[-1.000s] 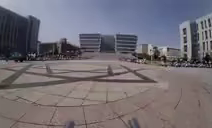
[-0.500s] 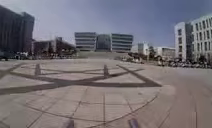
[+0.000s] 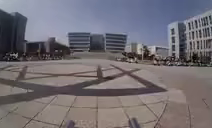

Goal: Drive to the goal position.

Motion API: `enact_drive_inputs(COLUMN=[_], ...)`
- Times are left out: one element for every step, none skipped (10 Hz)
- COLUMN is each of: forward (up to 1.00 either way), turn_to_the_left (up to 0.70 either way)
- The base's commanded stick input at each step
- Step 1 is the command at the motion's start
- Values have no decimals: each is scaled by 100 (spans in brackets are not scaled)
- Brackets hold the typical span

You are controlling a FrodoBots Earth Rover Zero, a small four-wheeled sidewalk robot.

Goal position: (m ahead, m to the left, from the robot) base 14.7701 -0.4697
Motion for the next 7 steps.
enact_drive_inputs(forward=[100, 100, 100, 100, 100, 100, 100], turn_to_the_left=[0, 0, 0, 0, 0, 0, 0])
